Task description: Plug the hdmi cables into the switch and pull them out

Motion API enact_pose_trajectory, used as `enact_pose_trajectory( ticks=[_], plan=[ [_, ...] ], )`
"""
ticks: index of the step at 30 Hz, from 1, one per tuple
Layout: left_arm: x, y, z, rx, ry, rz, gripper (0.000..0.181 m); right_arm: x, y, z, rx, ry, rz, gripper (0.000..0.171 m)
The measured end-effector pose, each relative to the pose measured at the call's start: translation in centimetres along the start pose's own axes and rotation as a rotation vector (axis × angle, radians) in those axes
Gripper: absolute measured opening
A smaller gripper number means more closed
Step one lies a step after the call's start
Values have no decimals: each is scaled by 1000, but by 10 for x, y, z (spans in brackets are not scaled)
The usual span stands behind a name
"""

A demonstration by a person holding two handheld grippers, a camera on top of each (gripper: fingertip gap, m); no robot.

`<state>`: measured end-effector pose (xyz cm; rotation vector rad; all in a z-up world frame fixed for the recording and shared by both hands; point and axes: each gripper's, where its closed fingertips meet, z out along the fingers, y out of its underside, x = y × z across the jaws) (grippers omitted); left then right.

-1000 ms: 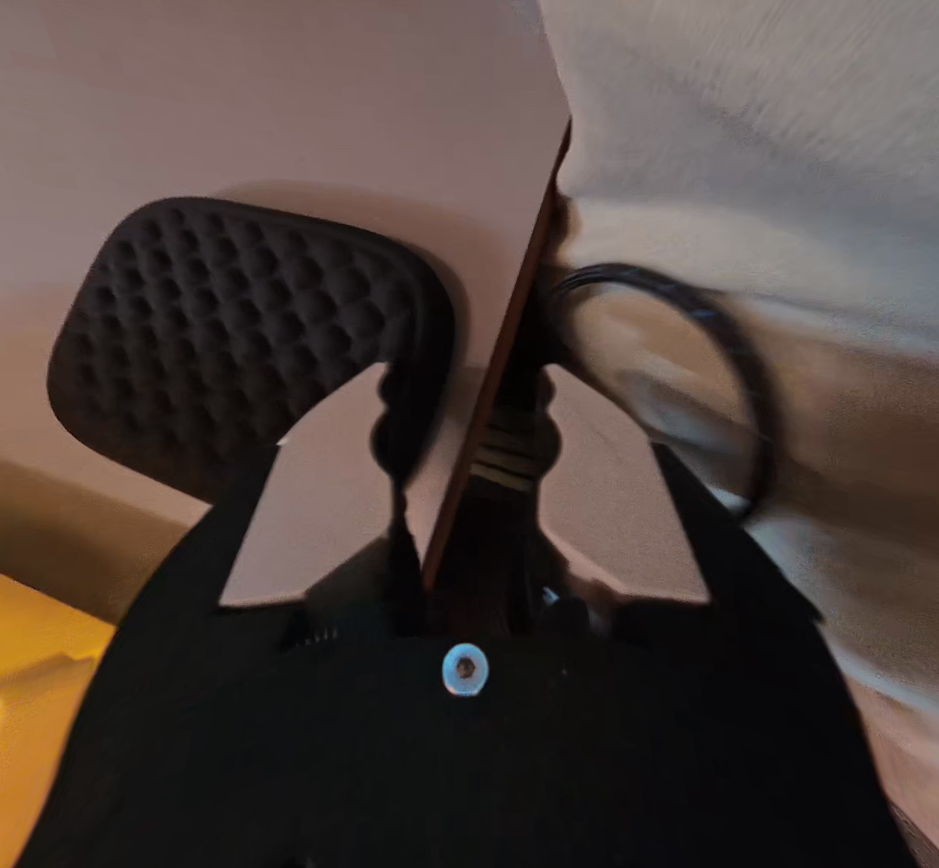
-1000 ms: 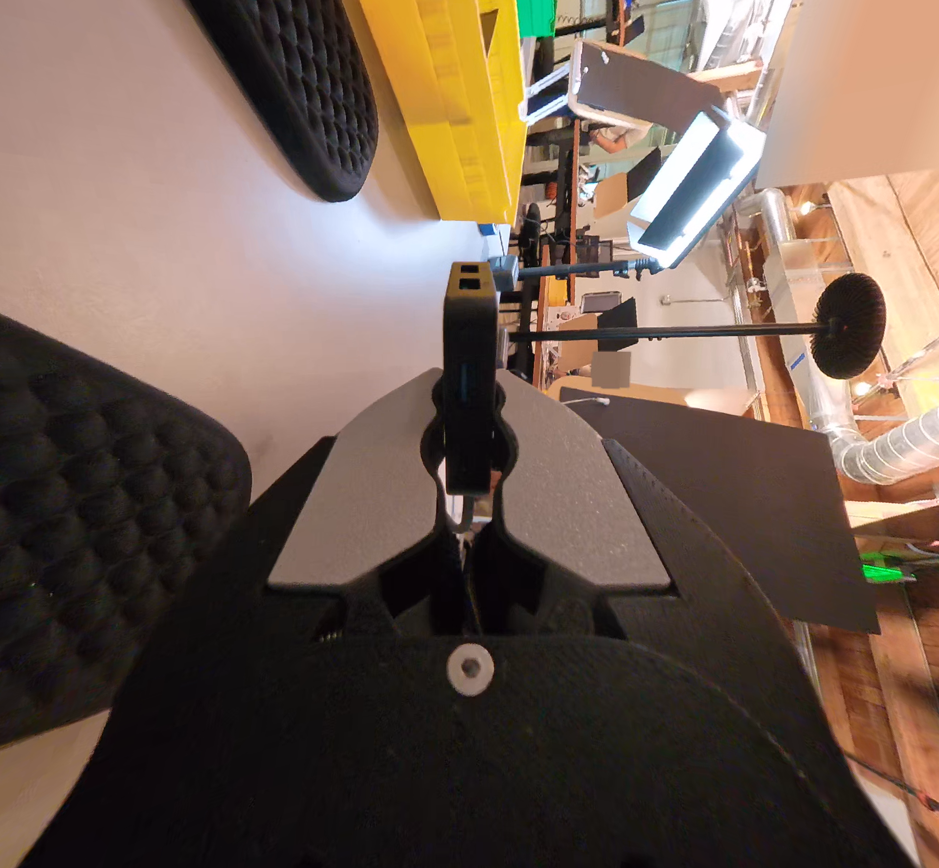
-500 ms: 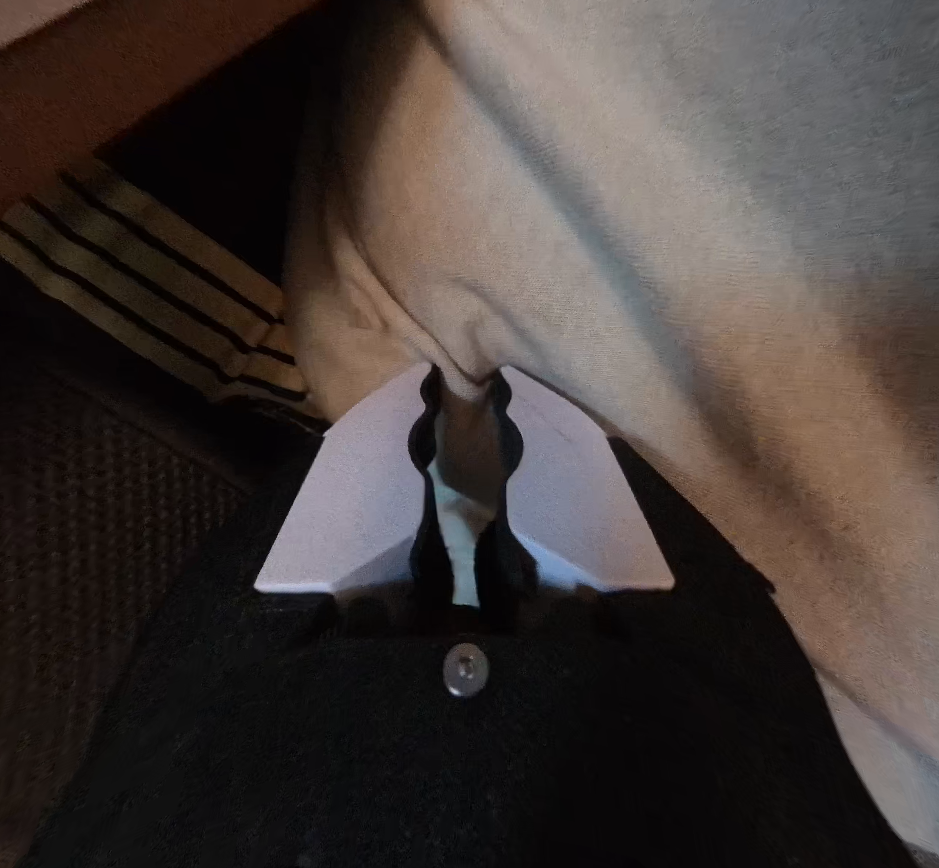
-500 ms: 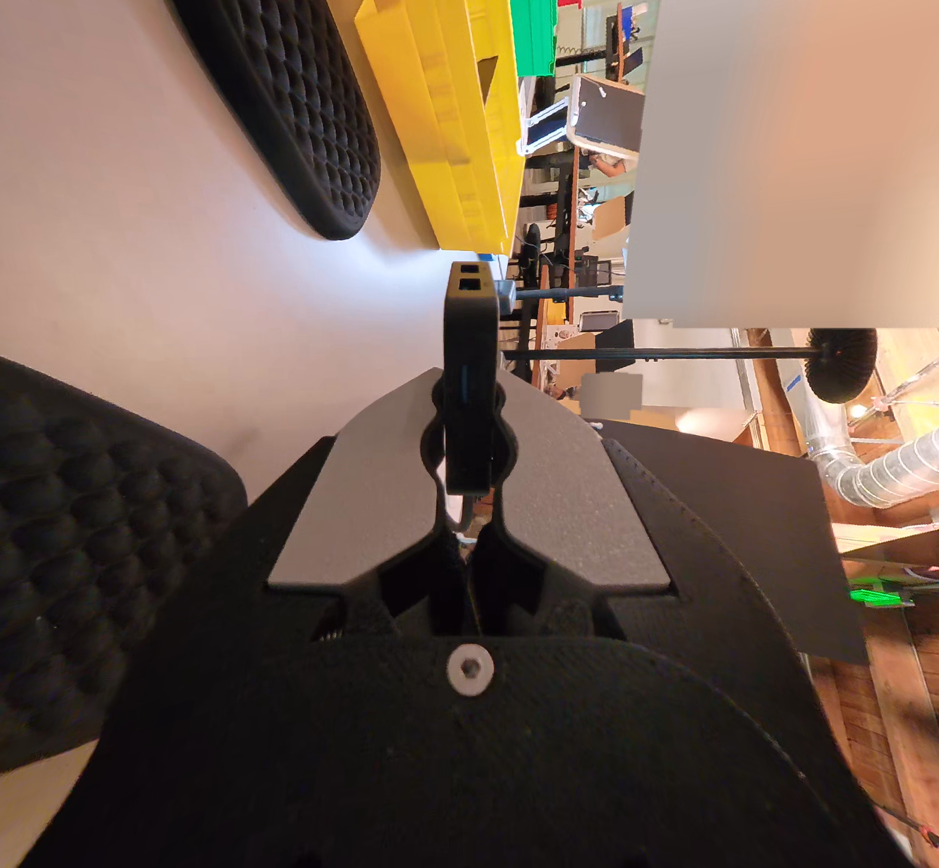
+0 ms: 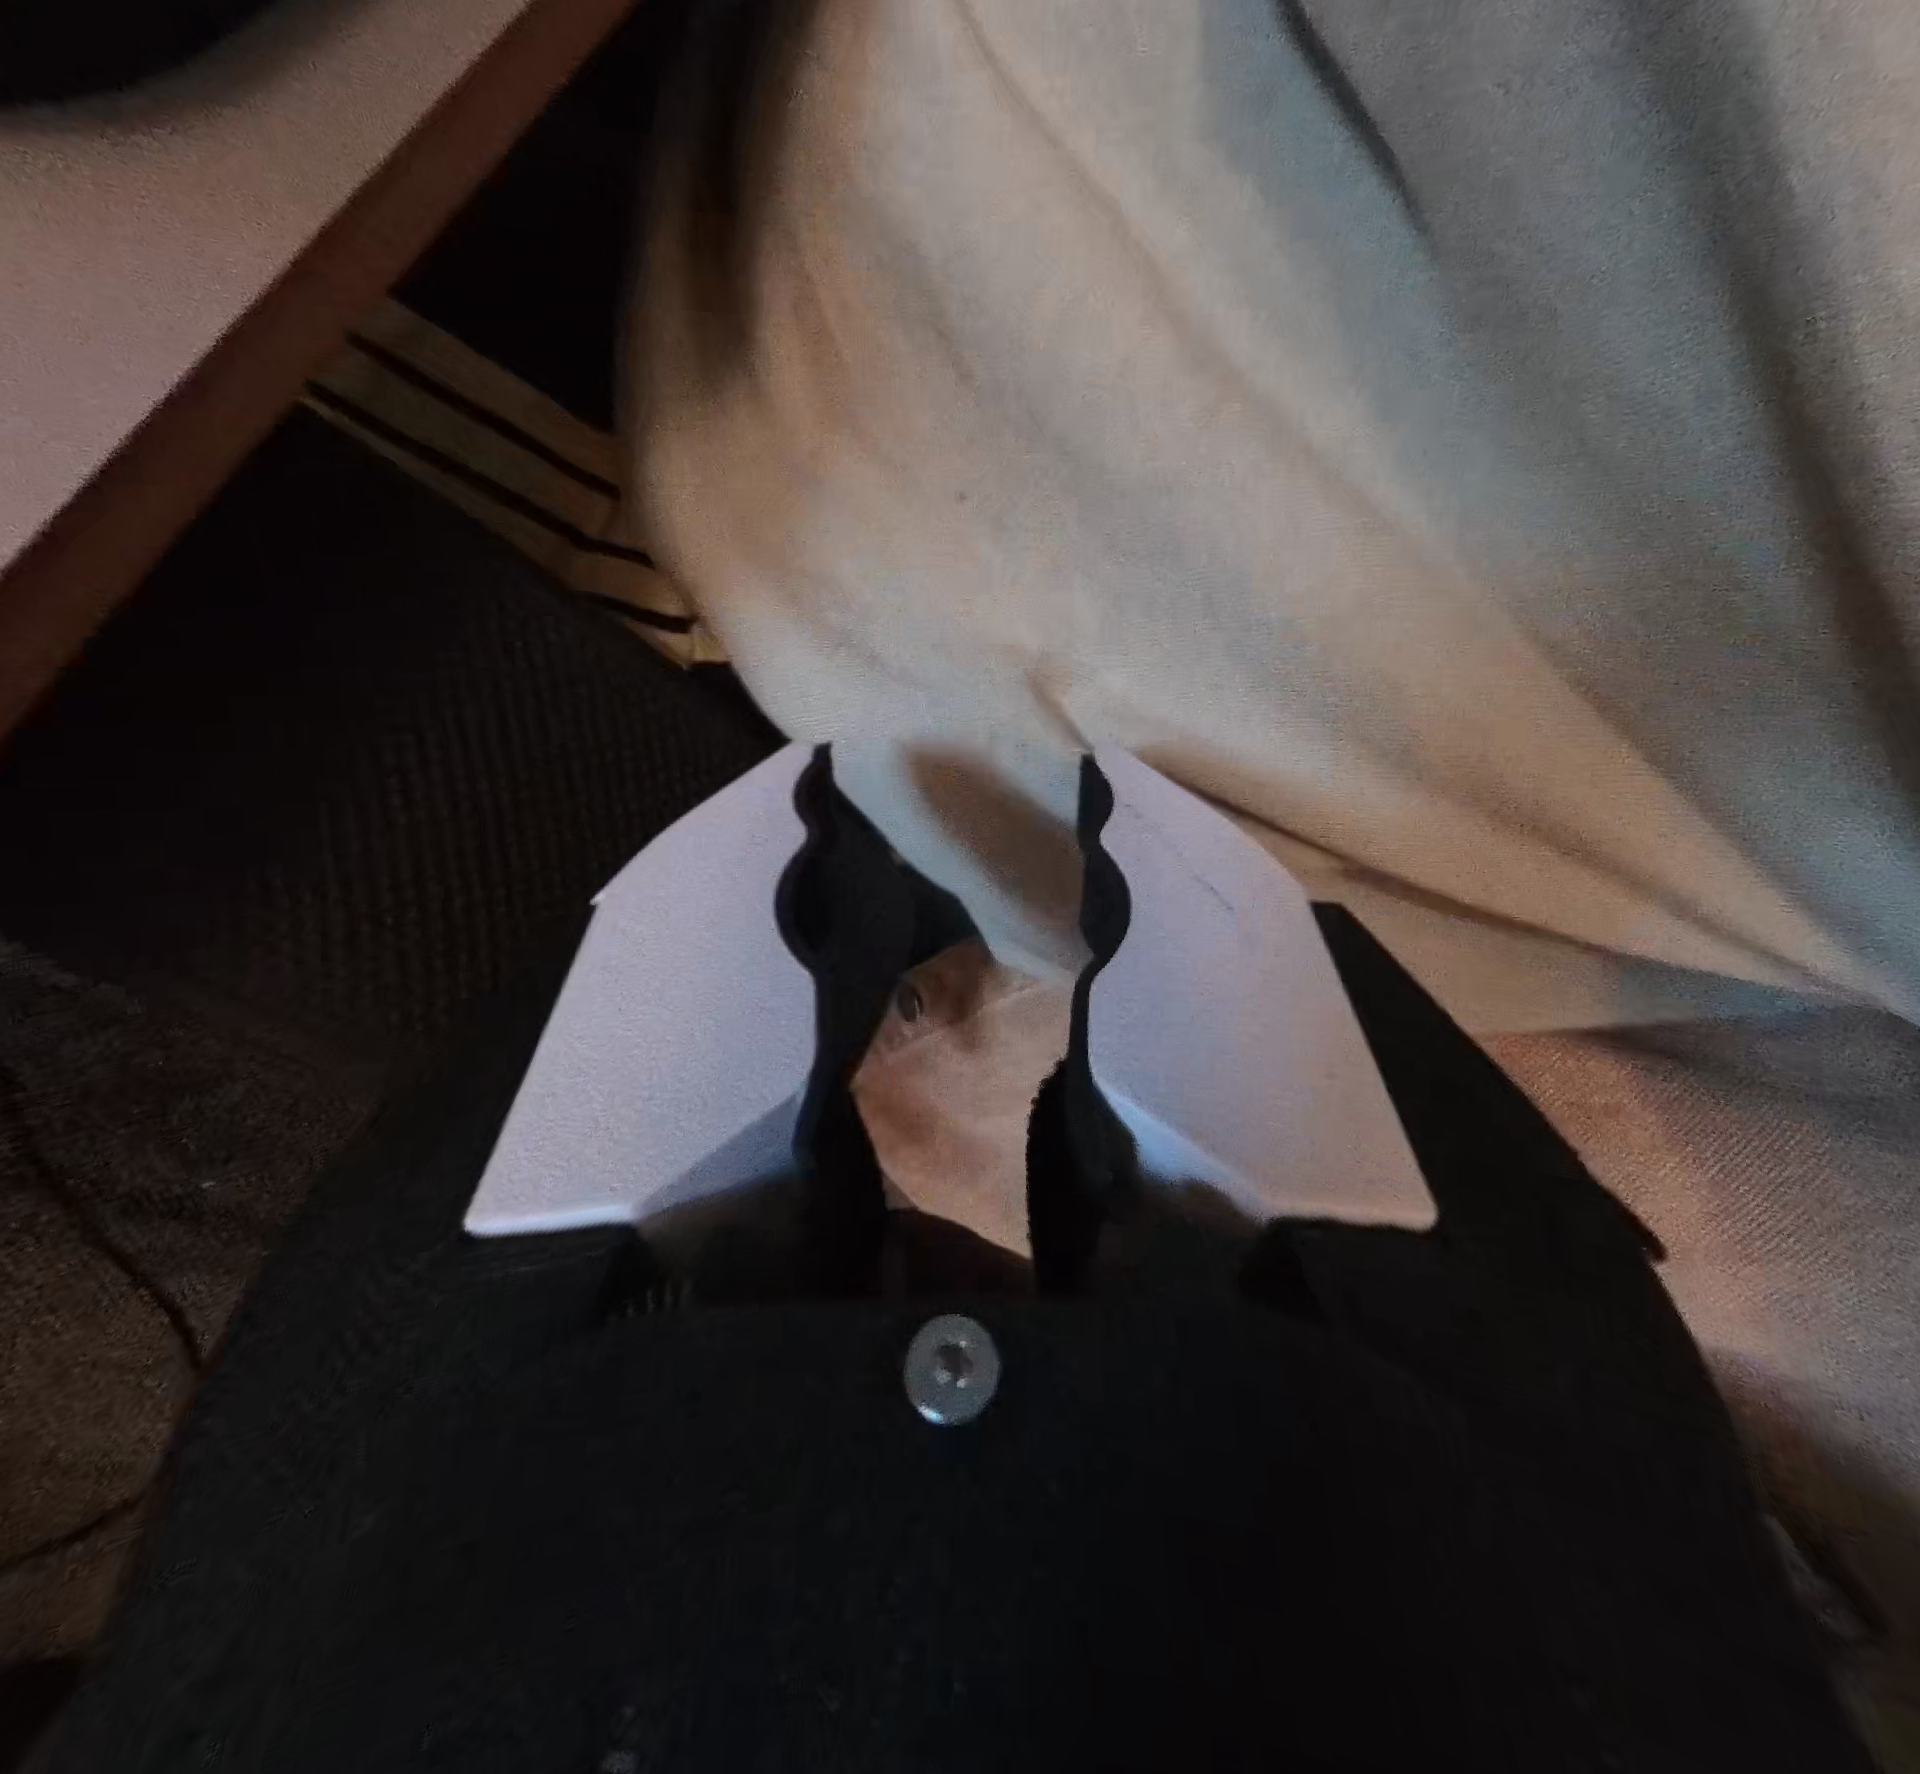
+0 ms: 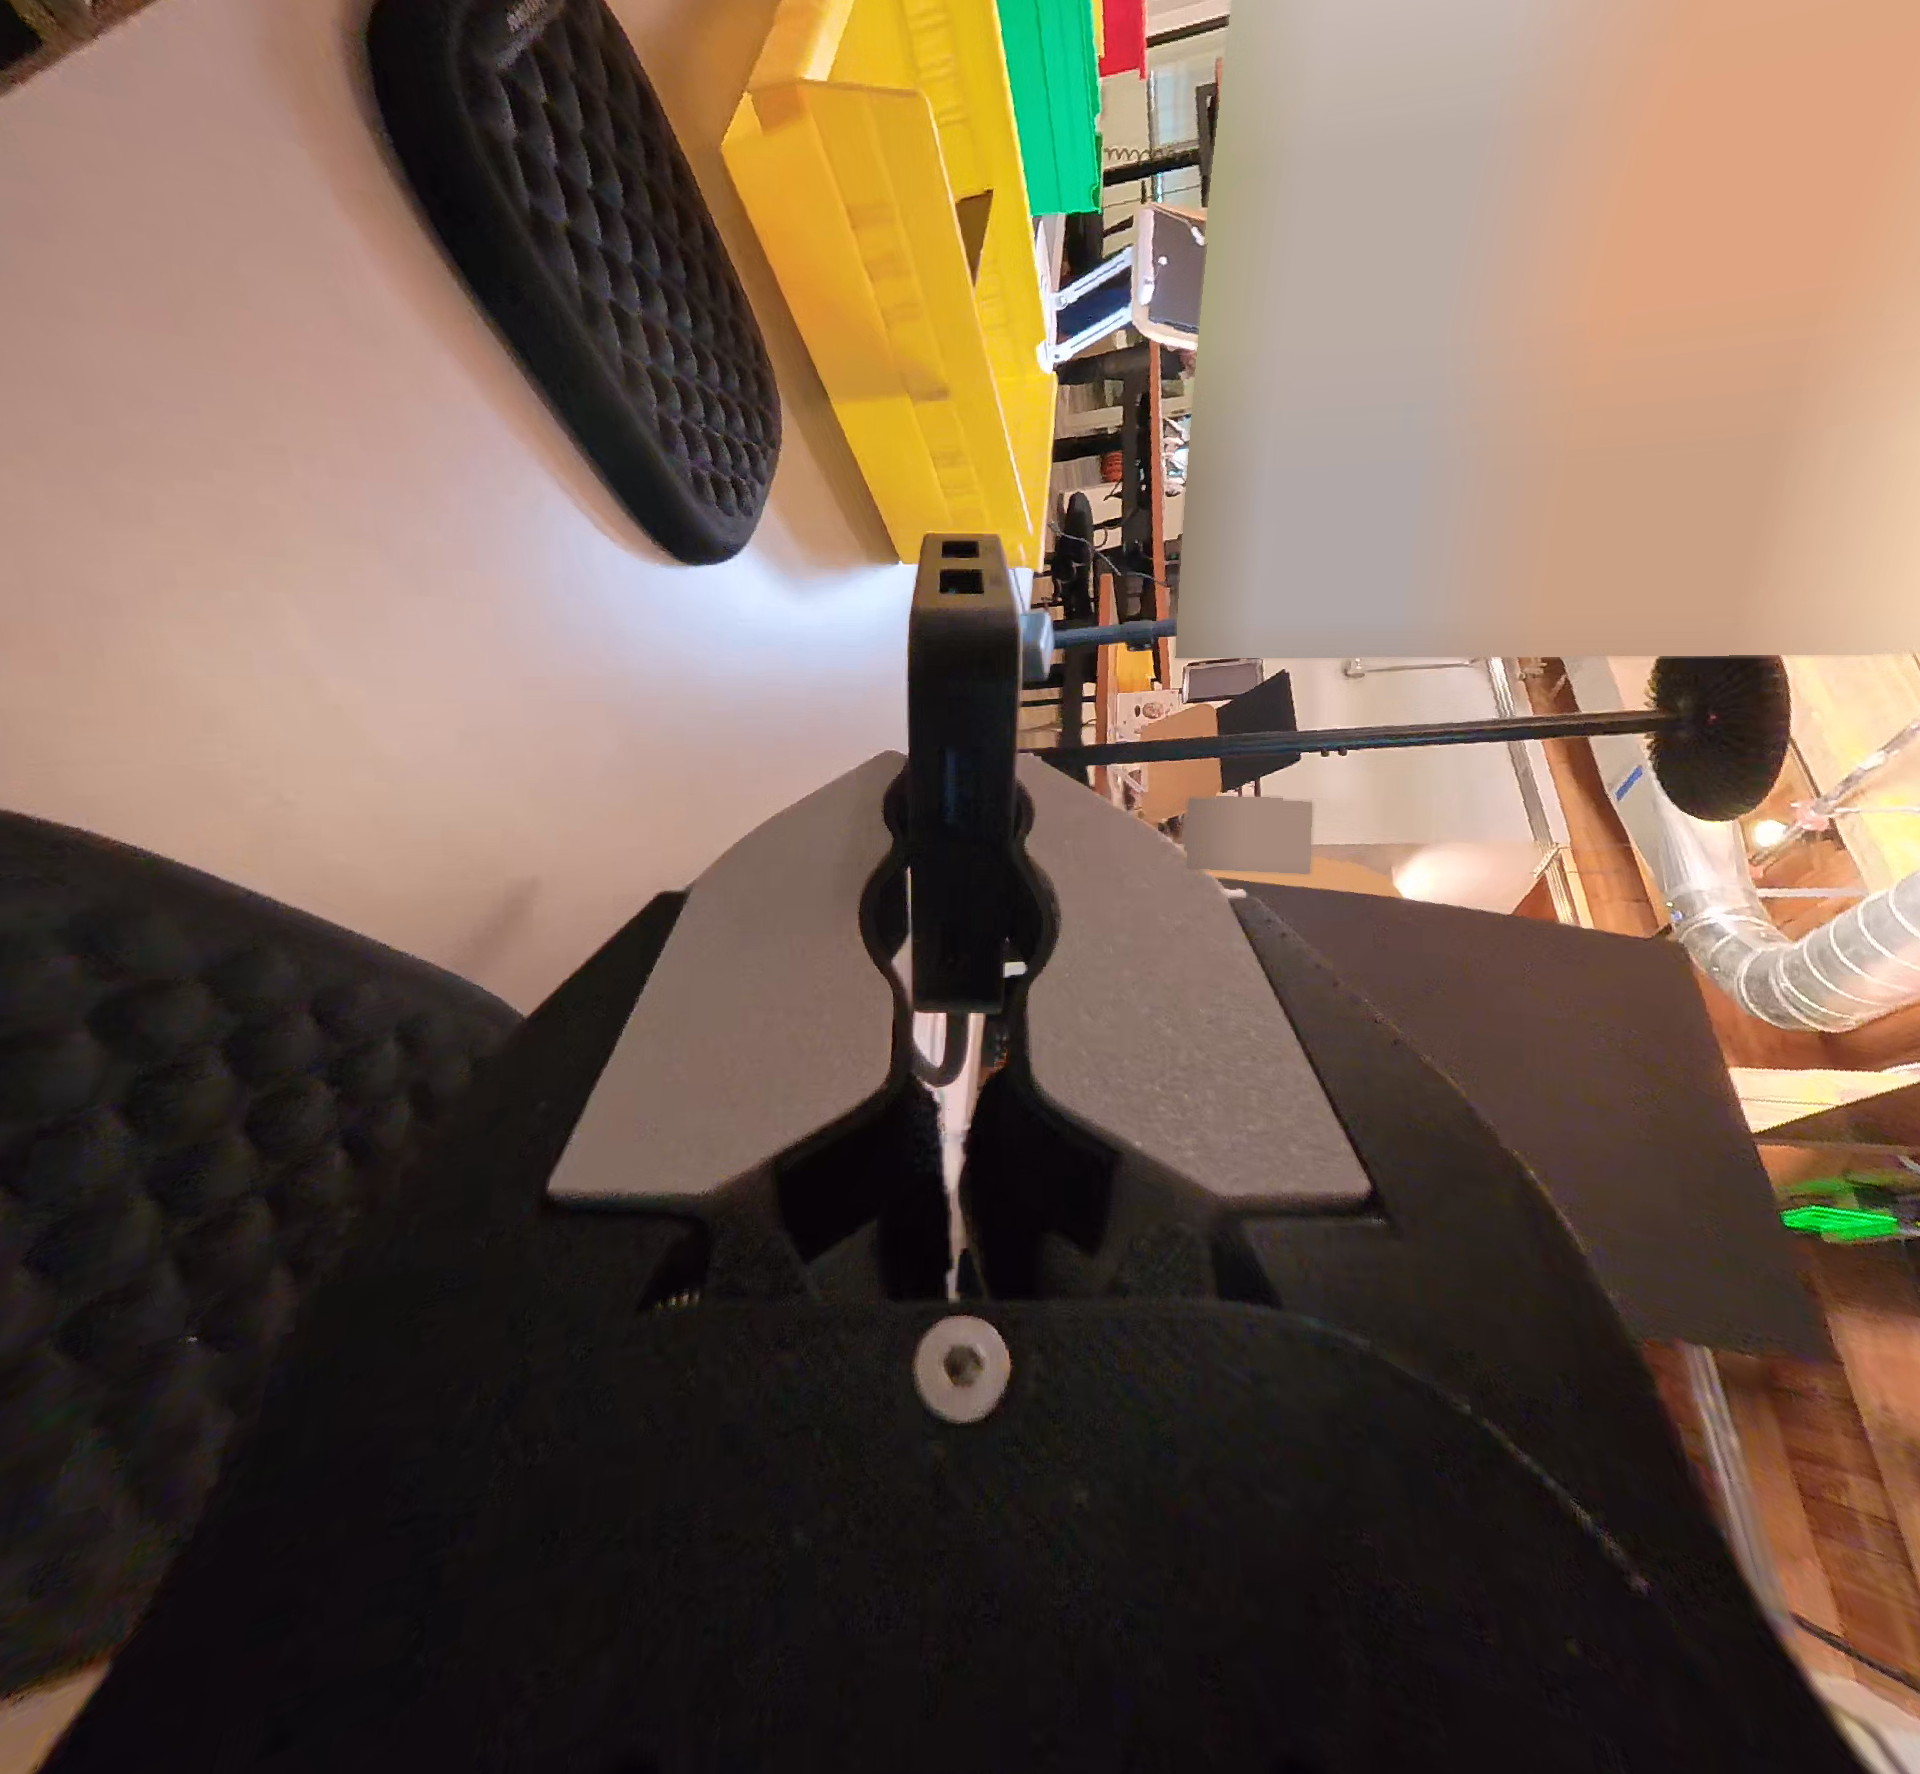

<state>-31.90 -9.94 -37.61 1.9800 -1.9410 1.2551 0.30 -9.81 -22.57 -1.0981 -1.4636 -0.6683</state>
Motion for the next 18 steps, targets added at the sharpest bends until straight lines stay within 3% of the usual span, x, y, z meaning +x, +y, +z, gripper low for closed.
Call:
enact_pose_trajectory(
  ticks=[4,8,11,13,15,18],
  plan=[
    [-20,-36,-36,300,-110,102,53,-5,-3,2,-5,-6,34,14],
    [-62,-56,-102,637,-513,223,52,-7,-1,4,-33,13,73,14],
    [-99,-34,-168,1083,-873,71,52,-8,8,6,-71,51,131,14],
    [-127,9,-182,1253,-1037,-127,52,-7,13,10,-88,81,174,14],
    [-151,46,-170,1264,-1130,-240,52,-6,17,14,-105,103,203,14],
    [-182,84,-136,1093,-1270,-247,53,-8,21,23,-123,98,224,14]
  ],
)
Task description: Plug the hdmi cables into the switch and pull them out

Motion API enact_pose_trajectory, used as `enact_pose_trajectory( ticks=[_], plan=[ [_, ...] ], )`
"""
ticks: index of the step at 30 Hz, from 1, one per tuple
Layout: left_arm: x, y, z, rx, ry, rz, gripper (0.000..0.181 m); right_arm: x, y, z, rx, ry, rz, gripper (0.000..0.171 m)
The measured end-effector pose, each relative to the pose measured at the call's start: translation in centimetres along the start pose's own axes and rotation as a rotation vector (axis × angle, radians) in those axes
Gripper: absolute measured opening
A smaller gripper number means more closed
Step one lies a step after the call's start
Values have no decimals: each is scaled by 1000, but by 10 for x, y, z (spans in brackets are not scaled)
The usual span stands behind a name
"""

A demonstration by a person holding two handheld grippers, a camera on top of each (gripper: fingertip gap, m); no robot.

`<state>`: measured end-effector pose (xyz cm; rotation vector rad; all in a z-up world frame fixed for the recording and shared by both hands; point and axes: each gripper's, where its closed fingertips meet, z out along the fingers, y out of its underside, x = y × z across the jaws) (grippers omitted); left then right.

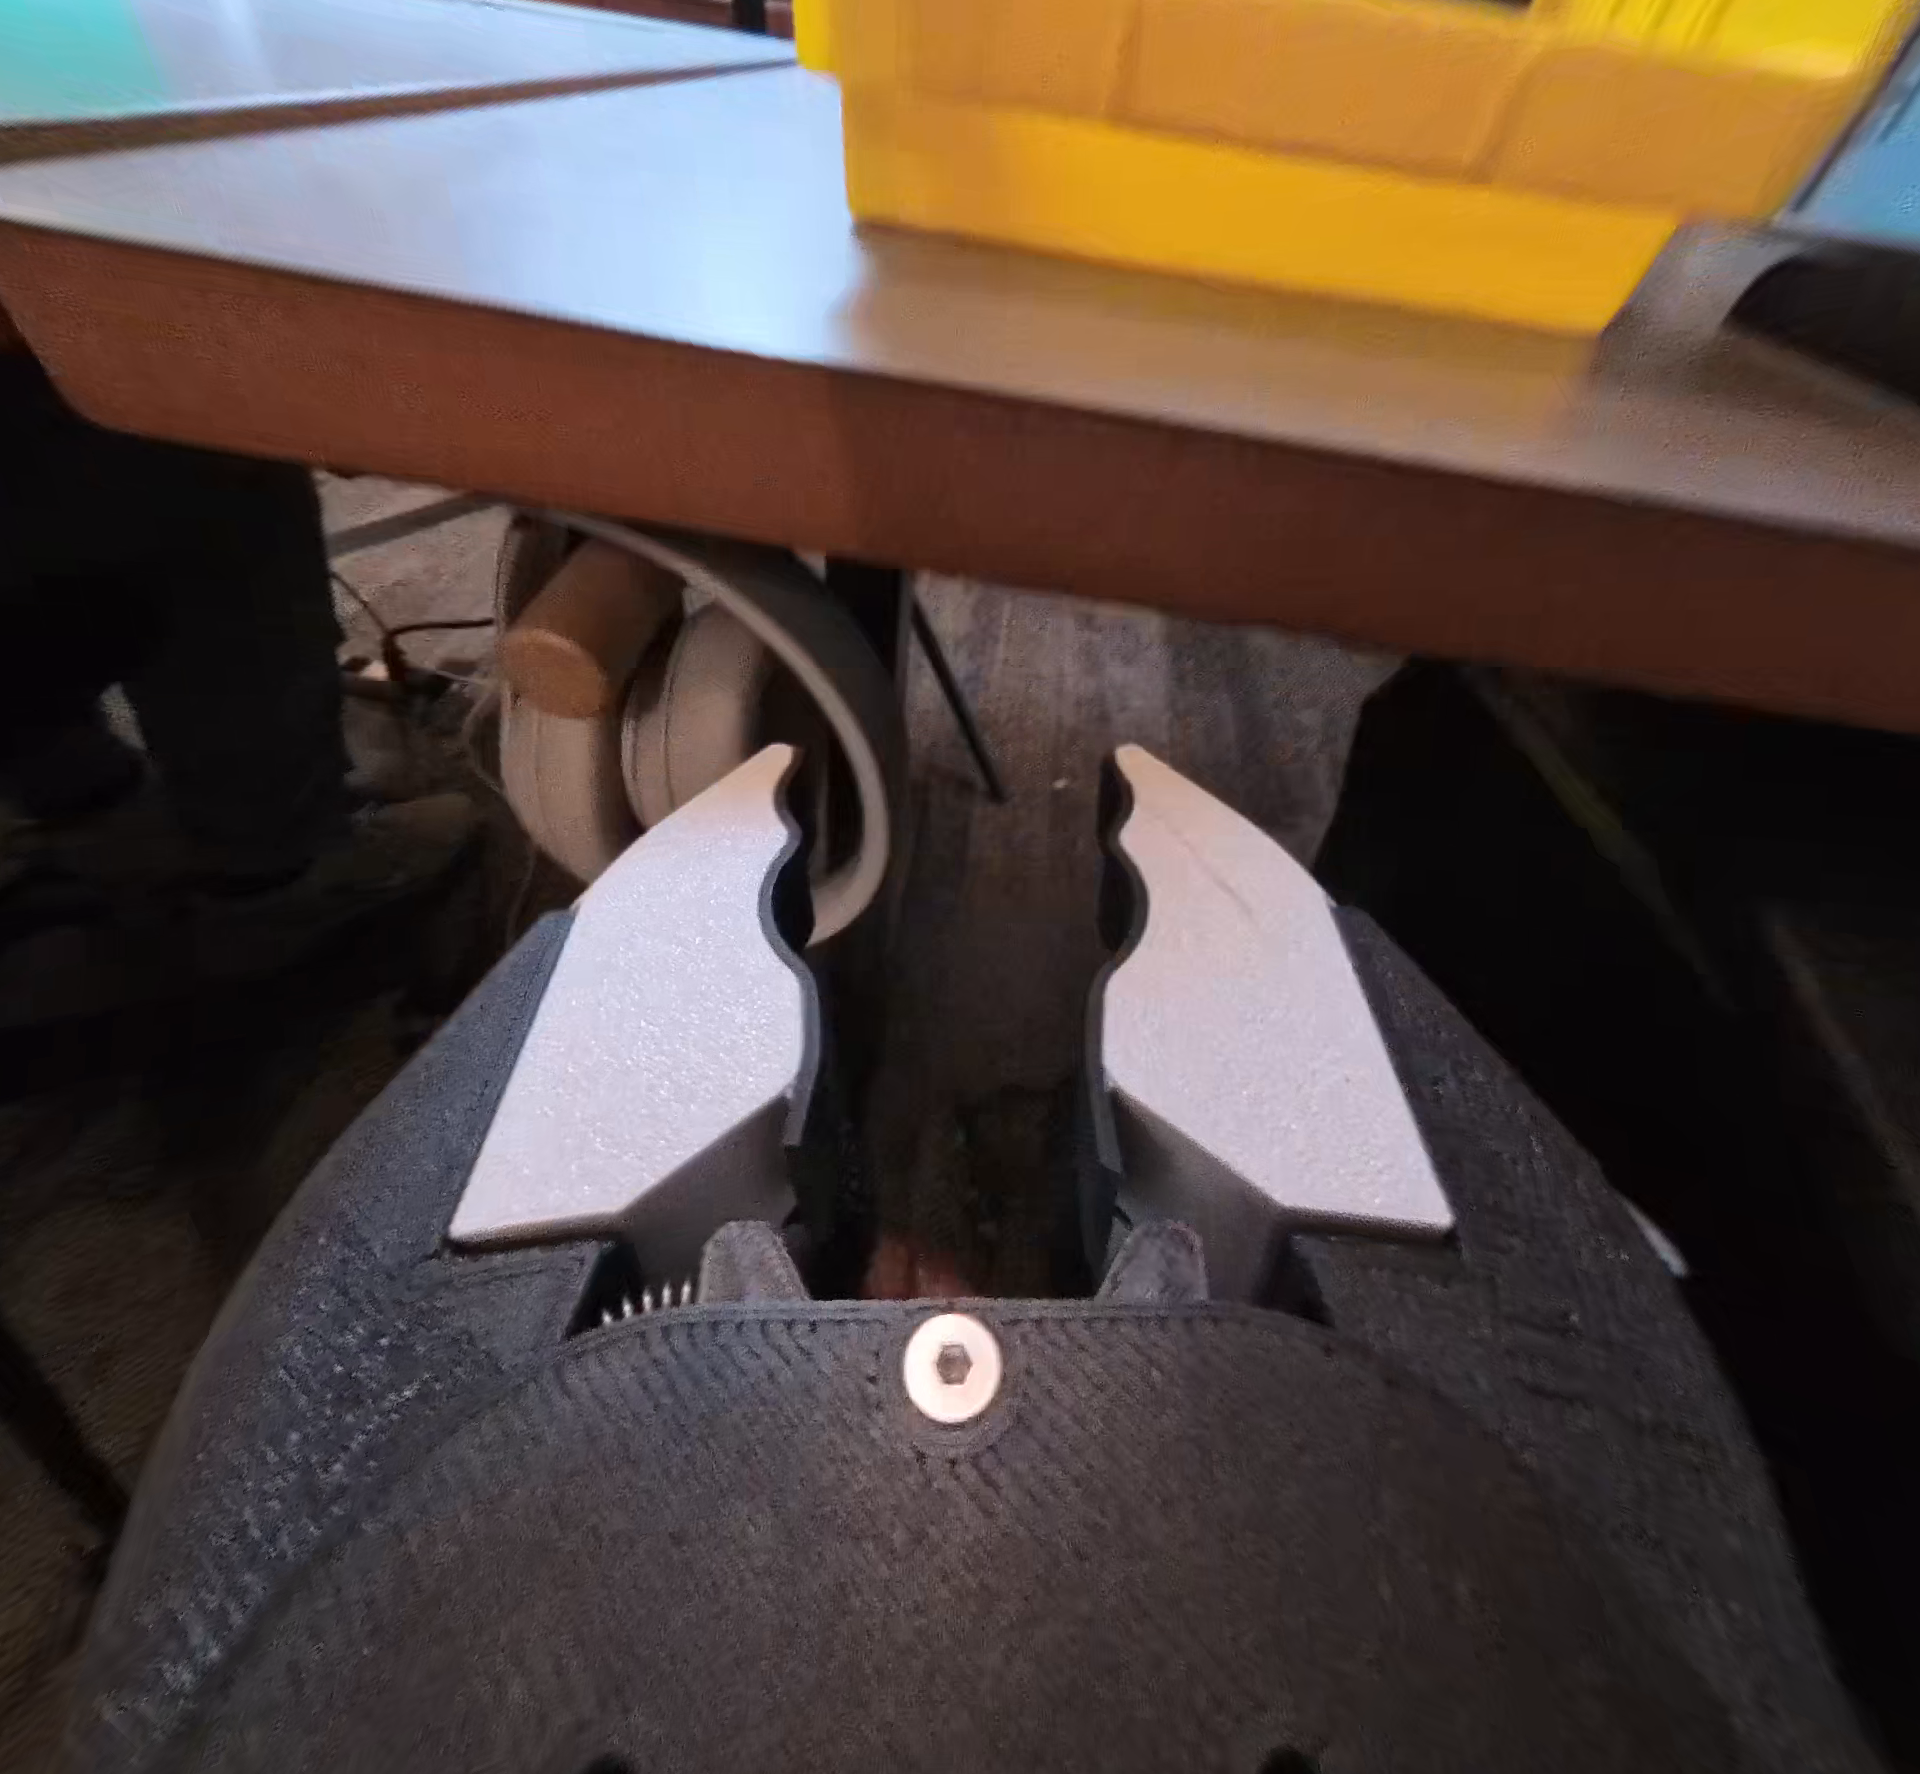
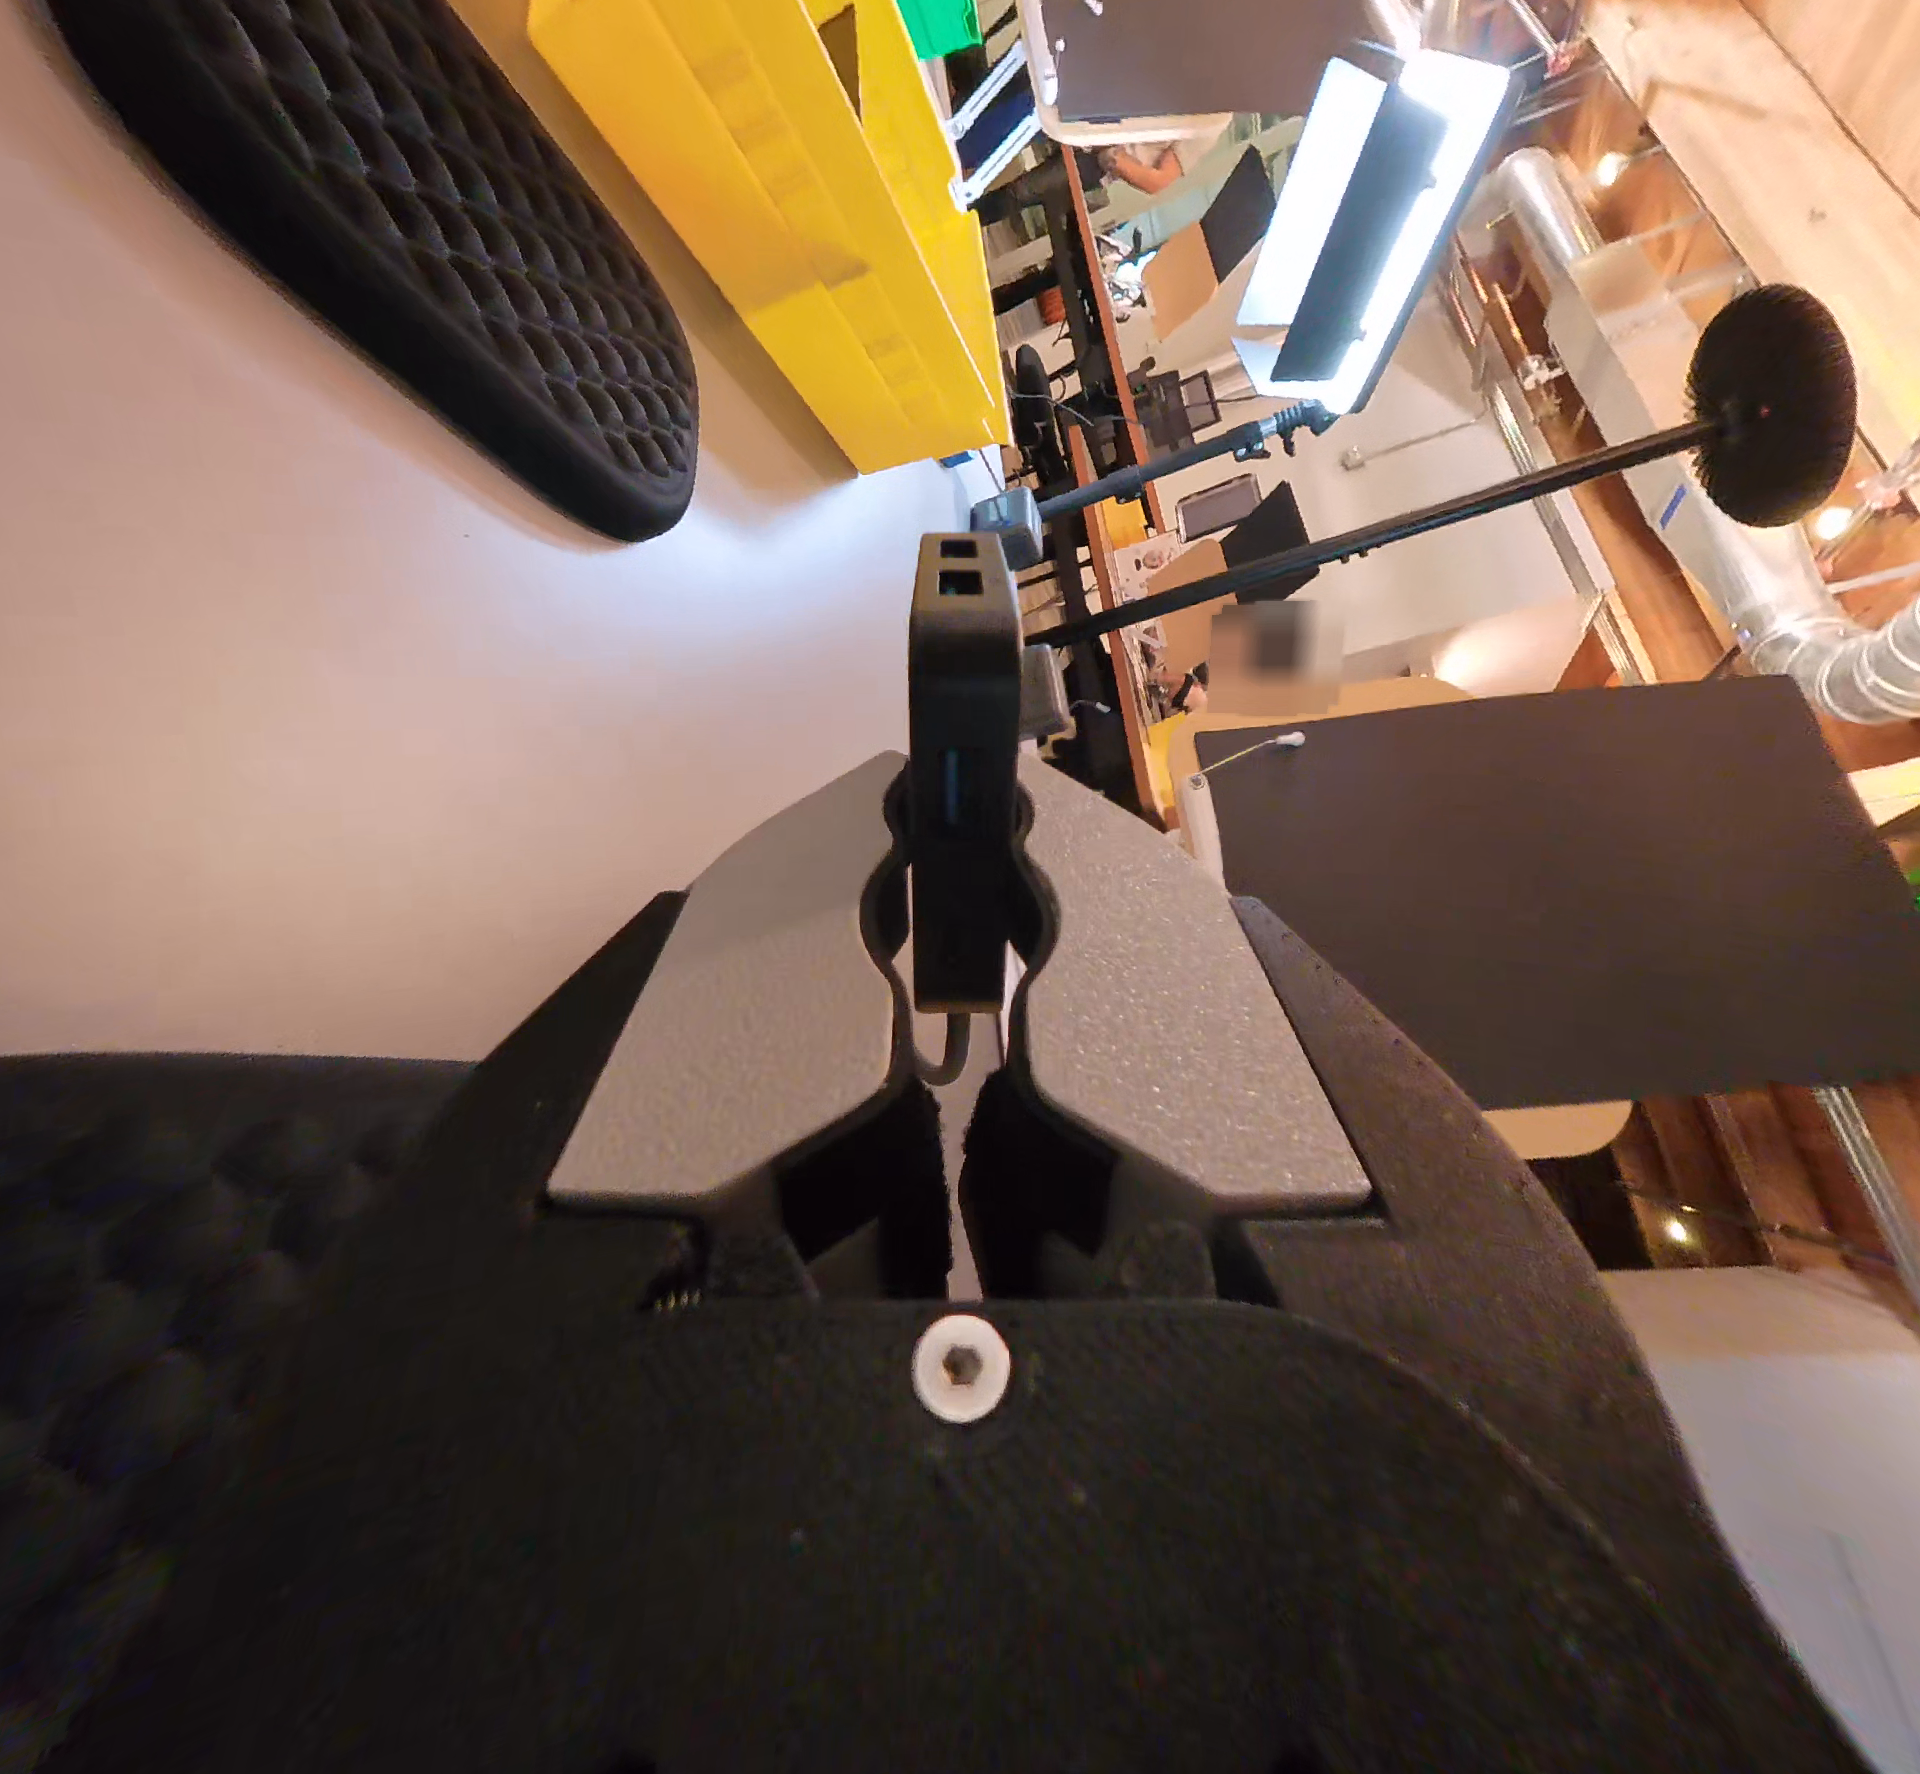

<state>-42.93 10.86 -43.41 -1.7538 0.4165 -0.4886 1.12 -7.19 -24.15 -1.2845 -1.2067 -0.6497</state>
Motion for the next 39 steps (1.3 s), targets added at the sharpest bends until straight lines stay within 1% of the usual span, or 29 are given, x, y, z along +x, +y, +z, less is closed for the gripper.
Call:
enact_pose_trajectory(
  ticks=[2,5,10,14,18,23,25,28,32,36,37,39],
  plan=[
    [-8,27,0,-31,-43,46,54,-1,2,4,-13,-12,-3,14],
    [-15,55,0,-61,-54,-14,56,-3,2,9,-12,-37,11,14],
    [-4,103,-3,-179,-21,38,59,-9,1,13,-24,-89,43,14],
    [10,144,-6,-229,6,26,59,-14,7,19,-49,-51,115,14],
    [19,194,-7,-263,39,-9,59,-33,25,24,-151,4,81,14],
    [32,268,6,-333,119,9,58,-70,34,27,-200,-20,109,14],
    [45,298,20,-362,195,47,58,-83,35,29,-199,-35,147,15],
    [58,345,51,-426,295,103,58,-90,38,33,-223,-61,116,15],
    [63,407,114,-472,329,101,56,-90,44,37,-244,-51,157,15],
    [64,471,179,-516,380,104,44,-91,54,43,-313,-48,150,15],
    [65,487,192,-541,408,131,44,-92,56,44,-328,-50,148,15],
    [59,515,217,-611,409,240,44,-92,59,46,-358,-51,152,15]
  ],
)
